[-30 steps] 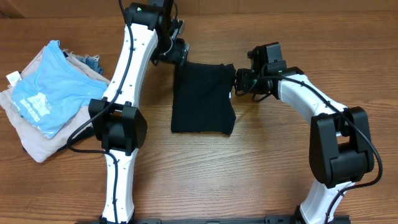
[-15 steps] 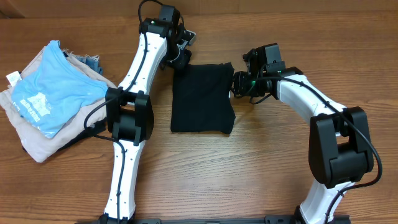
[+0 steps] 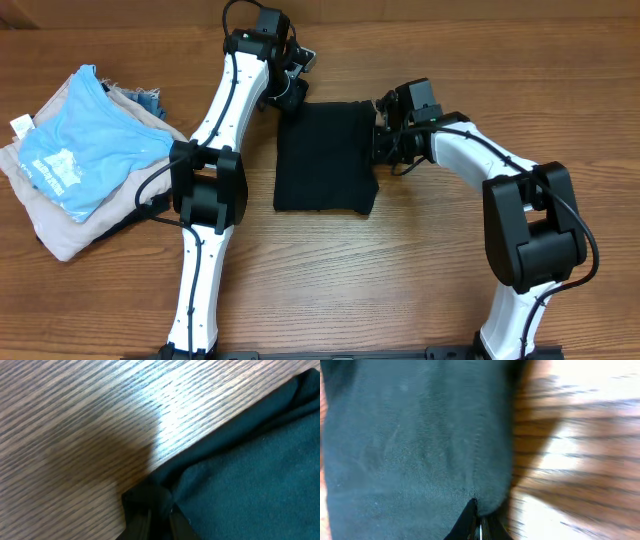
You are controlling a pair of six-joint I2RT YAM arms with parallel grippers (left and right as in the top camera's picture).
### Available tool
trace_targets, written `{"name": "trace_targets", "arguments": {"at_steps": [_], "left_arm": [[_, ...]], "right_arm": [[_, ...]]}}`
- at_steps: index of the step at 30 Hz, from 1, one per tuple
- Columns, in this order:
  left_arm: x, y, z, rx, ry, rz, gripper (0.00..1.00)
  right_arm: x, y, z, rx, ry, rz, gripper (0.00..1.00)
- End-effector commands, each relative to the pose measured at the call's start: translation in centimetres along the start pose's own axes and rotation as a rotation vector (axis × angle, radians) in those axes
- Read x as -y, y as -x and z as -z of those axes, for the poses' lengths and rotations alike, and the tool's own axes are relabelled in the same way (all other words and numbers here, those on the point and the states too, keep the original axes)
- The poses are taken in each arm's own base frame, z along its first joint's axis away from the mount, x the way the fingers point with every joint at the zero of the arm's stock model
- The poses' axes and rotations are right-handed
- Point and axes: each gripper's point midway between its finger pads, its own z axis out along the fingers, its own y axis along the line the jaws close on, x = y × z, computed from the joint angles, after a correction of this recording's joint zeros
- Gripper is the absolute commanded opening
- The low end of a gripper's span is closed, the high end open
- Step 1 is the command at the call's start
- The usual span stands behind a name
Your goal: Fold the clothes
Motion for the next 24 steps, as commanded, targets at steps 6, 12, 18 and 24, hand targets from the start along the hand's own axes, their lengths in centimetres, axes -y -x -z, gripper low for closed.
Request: {"name": "trace_targets", "arguments": {"at_steps": [6,12,18,24], "left_arm": [[-4.0,-0.6,0.3,0.018,0.032,0.127,0.17],[-5.0,-0.2,2.3,0.060,0.005,0.201,0.67],[-4.4,-0.2,7.2,0.088,-0.004,0.315,0.82],[-1.3,-1.2,9.4,0.048,-0.147,0.369,0.90]], "right_arm": [[3.1,0.7,1.6,0.003,-0.057,-0.079,0.06],[3.2,0.4,1.6,-0.009,-0.057,-0.084,0.49],[3.8,1.1,2.6,0.014,-0.059,-0.068,0.88],[3.3,2.9,6.3,0.098,-0.054,0.009,0.70]]}}
